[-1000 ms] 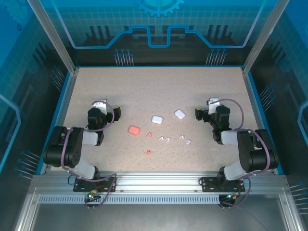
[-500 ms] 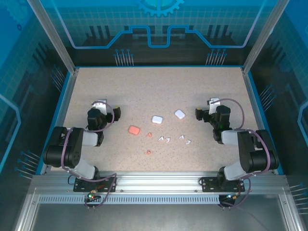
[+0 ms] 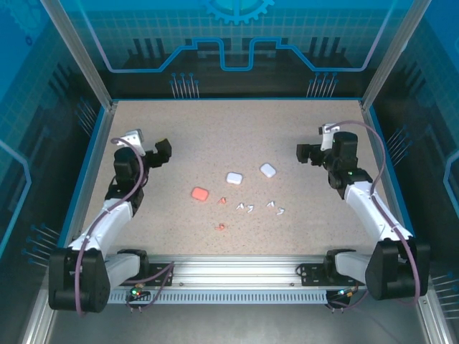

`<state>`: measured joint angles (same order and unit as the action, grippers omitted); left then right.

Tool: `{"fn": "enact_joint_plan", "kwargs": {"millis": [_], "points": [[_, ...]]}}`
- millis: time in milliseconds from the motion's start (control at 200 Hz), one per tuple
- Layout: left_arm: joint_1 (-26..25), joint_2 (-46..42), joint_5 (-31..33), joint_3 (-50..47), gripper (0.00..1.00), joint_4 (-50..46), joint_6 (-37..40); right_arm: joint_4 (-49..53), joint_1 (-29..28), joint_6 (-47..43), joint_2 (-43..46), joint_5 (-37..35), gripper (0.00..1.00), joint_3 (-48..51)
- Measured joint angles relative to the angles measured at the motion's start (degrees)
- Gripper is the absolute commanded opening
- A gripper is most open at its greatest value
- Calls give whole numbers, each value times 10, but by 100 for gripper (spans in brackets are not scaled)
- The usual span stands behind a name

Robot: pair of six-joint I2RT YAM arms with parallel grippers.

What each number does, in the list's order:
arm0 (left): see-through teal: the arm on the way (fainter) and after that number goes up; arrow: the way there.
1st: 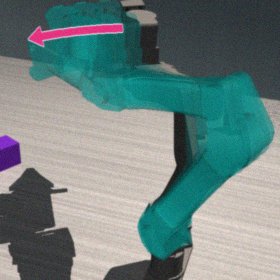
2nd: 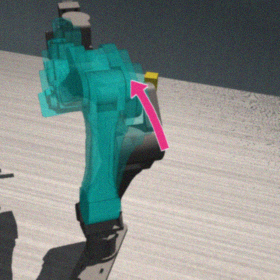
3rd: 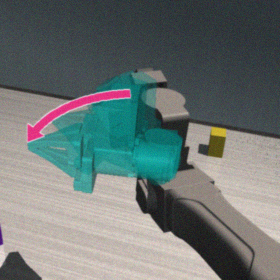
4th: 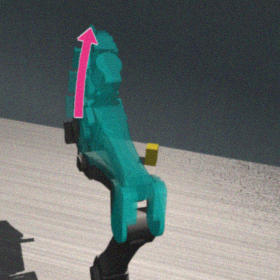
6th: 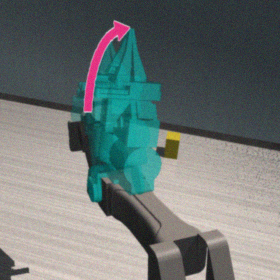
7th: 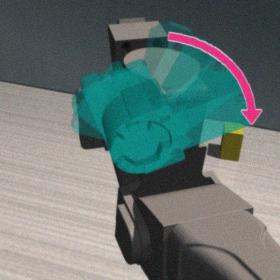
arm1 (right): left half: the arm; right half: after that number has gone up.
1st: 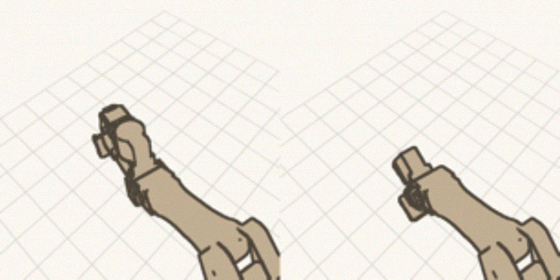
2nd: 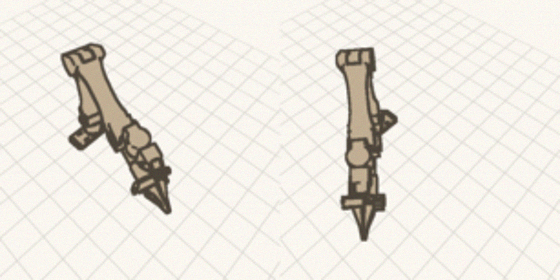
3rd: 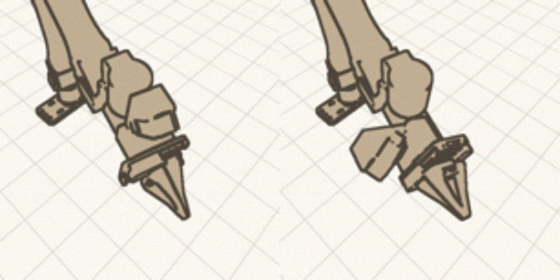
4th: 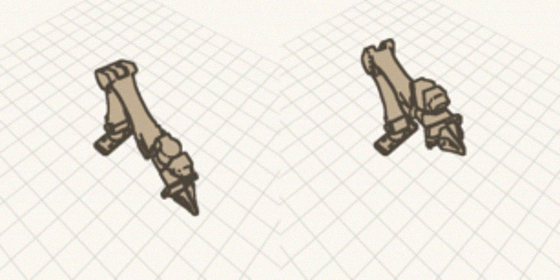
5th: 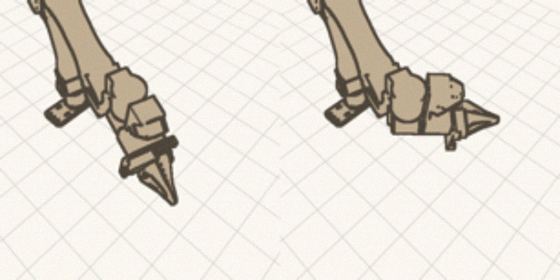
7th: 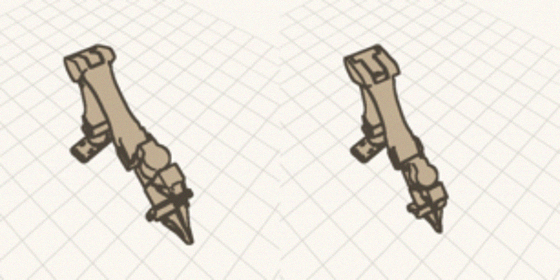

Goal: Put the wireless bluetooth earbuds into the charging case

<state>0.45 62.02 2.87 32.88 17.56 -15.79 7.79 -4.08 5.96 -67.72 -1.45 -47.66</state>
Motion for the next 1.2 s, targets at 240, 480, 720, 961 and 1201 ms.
{"fn": "enact_joint_plan", "kwargs": {"millis": [240,480,720,961,1201], "points": [[-4,-43,-136,-34,99,-74,-140,210,-103,-28,-68,-16,100,-137],[-24,-64,-195,-61,99,-94,-205,319,-174,-69,-190,-42,97,-217],[-24,-103,-199,-61,99,-113,-208,374,-188,-100,-286,-45,90,-283],[-24,-109,-199,-61,99,-123,-208,411,-199,-132,-382,-47,85,-354],[-24,-109,-196,-61,99,-132,-208,434,-204,-154,-461,-59,82,-414]]}}
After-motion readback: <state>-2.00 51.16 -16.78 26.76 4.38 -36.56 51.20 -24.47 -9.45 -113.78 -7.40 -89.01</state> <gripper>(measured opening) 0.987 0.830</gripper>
